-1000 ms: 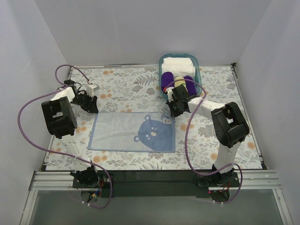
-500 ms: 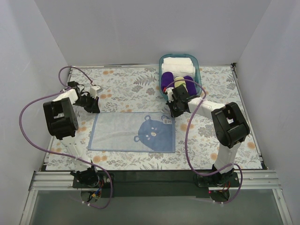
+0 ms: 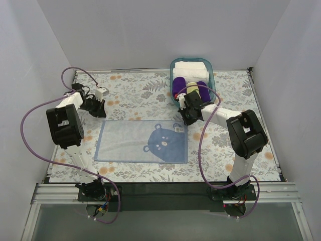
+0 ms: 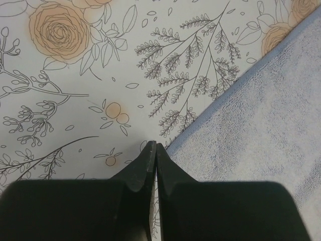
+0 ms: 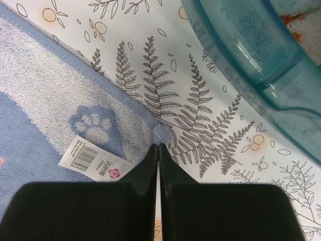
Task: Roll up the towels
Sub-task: Fold the towel
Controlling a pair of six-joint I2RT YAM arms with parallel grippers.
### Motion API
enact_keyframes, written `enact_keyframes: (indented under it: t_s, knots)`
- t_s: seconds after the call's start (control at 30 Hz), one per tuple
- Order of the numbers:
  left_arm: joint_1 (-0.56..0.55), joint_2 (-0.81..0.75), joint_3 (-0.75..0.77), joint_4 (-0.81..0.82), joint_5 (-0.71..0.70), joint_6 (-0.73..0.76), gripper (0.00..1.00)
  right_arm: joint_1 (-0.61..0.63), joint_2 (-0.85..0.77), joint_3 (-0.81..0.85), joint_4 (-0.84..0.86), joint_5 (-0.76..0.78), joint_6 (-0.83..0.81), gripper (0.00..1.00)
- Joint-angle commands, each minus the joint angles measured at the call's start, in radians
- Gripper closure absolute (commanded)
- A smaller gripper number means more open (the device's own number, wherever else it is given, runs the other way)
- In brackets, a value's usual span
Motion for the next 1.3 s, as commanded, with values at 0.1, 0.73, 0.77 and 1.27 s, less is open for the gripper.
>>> enact_keyframes:
  t_s: [0.1, 0.73, 0.77, 1.27]
  knots:
    - [0.011, -0.044, 0.053, -0.059, -0.01, 0.009, 0.97, 0.0, -0.052, 0.014, -0.004, 0.017, -0.016, 0.99]
    - [-0.005, -0.038, -0.097, 0.021, -0.12, 0.002, 0.74, 0.0, -0.025, 0.025, -0.002, 0.01, -0.019, 0.99]
    - [-0.006, -0.032, -0.088, 0.021, -0.116, -0.003, 0.75, 0.0, -0.023, 0.031, -0.001, 0.015, -0.019, 0.99]
    - [0.006, -0.064, 0.03, 0.032, 0.002, -0.052, 1.0, -0.024, -0.049, 0.131, 0.024, 0.089, -0.1, 0.99]
